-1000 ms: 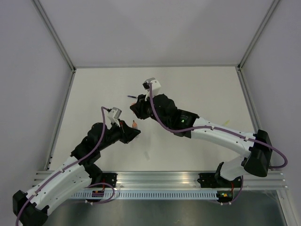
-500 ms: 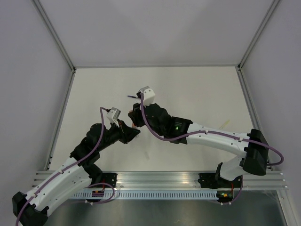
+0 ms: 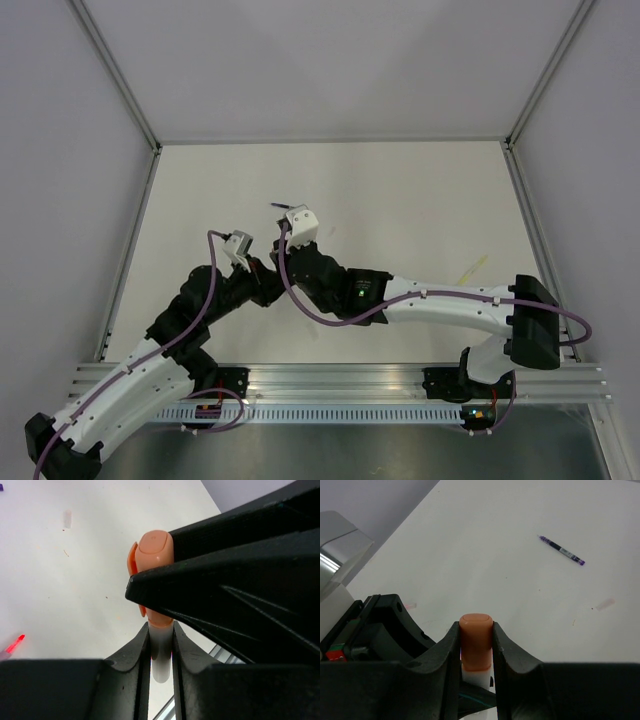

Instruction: Insert the pens into the pen caps

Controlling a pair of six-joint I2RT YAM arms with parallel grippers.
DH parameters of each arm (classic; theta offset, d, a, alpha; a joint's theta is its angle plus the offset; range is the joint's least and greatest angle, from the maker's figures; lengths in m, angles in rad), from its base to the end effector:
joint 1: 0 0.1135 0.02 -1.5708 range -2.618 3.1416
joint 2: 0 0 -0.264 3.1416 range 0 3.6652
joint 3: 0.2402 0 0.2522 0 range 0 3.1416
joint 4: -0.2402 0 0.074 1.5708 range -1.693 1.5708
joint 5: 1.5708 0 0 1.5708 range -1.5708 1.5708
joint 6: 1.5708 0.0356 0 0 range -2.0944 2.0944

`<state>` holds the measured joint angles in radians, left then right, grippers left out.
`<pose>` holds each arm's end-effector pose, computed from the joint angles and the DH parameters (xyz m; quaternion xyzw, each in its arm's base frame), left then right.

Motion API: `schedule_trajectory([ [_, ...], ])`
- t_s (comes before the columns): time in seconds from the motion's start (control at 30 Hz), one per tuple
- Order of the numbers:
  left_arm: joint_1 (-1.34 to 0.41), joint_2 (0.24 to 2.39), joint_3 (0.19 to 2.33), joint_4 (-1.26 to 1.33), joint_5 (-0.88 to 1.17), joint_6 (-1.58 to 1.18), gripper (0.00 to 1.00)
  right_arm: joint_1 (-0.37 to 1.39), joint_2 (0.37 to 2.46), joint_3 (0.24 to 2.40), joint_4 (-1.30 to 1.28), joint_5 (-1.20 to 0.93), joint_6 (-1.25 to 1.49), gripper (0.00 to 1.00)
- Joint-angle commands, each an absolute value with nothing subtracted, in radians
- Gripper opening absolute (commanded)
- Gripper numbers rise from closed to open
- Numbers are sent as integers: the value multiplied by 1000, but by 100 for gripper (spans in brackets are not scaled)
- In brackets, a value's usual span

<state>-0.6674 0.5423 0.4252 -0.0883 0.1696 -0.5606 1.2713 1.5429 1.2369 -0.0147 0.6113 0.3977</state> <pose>0.1149 -0.0982 0.2585 0.0946 0.7691 -0.4159 0.4759 0.1264 0.3400 0.3283 -0.1676 0.7752 0.2496 0.5555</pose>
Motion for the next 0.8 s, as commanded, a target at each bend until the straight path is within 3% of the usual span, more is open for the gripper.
schedule_trajectory([
  [0.0, -666, 522, 429, -67, 112, -564, 2, 1324, 1568, 1253, -43, 739, 393, 0],
  [0.37, -666, 460, 416, -60, 110, -574, 2, 1347, 1549, 1243, -72, 713, 428, 0],
  [0.57, -664, 423, 407, -32, 146, -578, 2, 1347, 1497, 1187, -41, 647, 463, 6],
  [0.77, -666, 402, 394, -9, 170, -566, 2, 1347, 1496, 1189, -52, 629, 472, 23],
])
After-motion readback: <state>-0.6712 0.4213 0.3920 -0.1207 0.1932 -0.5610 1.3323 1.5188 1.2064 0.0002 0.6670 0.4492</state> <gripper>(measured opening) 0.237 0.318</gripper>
